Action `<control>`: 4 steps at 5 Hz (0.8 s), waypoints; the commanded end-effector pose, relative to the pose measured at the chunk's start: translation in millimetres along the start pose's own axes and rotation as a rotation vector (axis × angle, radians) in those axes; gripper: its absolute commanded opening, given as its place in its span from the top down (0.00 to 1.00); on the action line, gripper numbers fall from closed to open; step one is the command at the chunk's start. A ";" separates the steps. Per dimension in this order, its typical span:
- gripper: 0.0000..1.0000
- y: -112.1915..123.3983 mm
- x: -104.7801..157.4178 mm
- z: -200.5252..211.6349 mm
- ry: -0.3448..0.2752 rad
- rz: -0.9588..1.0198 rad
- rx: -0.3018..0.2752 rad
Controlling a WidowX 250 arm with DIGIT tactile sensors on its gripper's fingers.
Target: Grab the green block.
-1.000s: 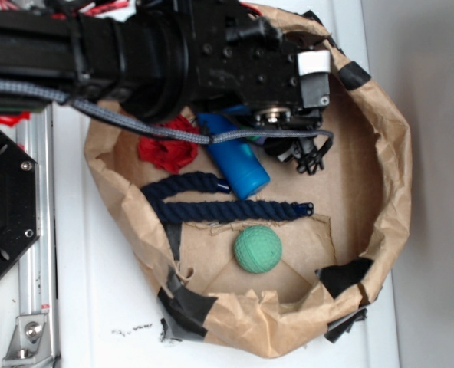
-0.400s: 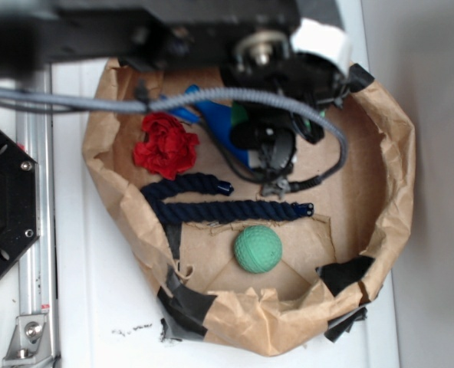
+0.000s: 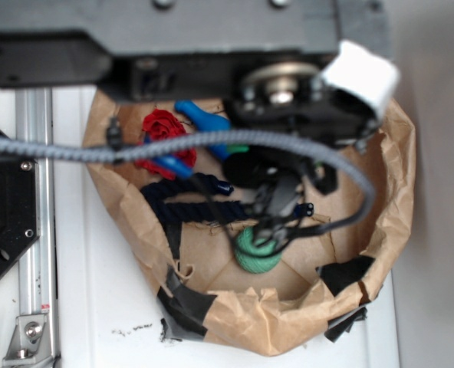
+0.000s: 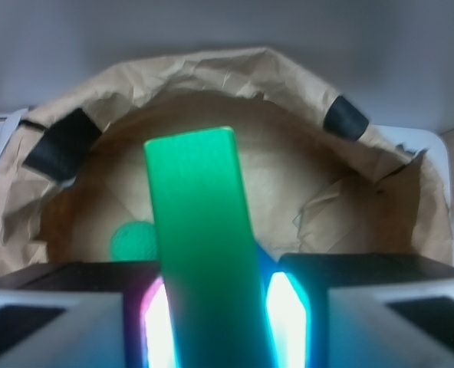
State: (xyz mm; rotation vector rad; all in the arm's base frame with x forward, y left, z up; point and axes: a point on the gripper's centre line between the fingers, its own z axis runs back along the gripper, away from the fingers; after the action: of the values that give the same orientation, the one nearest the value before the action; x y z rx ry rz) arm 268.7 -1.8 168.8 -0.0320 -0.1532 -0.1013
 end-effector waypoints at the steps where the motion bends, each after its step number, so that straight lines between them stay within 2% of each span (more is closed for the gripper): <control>1: 1.00 8.6 -17.4 11.2 -0.039 -0.008 -0.010; 4: 1.00 8.6 -17.9 11.4 -0.037 0.005 0.000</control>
State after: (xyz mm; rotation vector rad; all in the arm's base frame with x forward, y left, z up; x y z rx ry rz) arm 242.4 -1.0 162.1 -0.0396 -0.1466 -0.0998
